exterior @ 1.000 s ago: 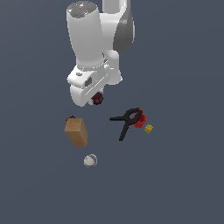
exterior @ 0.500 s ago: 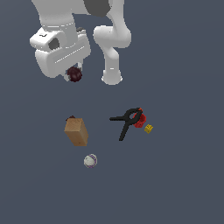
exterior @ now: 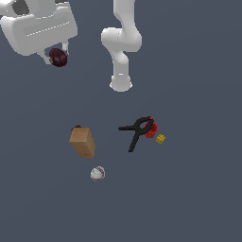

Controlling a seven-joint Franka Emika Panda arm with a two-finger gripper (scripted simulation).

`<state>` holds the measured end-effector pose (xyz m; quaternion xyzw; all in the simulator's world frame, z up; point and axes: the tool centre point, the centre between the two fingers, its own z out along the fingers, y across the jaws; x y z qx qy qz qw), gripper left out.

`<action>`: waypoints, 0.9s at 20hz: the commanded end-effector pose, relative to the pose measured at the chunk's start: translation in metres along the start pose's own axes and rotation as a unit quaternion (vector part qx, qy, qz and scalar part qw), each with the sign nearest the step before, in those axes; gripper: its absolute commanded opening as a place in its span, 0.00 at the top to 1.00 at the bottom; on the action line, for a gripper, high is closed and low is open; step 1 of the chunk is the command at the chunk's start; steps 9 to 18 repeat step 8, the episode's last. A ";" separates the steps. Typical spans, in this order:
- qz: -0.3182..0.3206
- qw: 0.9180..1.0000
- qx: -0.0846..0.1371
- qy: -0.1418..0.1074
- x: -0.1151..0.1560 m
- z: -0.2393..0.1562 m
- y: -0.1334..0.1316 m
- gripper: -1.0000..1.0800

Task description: Pick up a designated object from a clutter of objects.

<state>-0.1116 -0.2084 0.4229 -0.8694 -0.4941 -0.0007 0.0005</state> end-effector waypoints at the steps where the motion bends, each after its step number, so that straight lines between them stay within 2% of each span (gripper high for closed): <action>1: -0.001 1.000 0.000 -0.001 -0.010 -0.011 0.002 1.00; 7: -0.001 1.000 0.000 -0.001 -0.019 -0.021 0.004 1.00; 18: -0.001 1.000 0.000 -0.001 -0.020 -0.021 0.004 1.00</action>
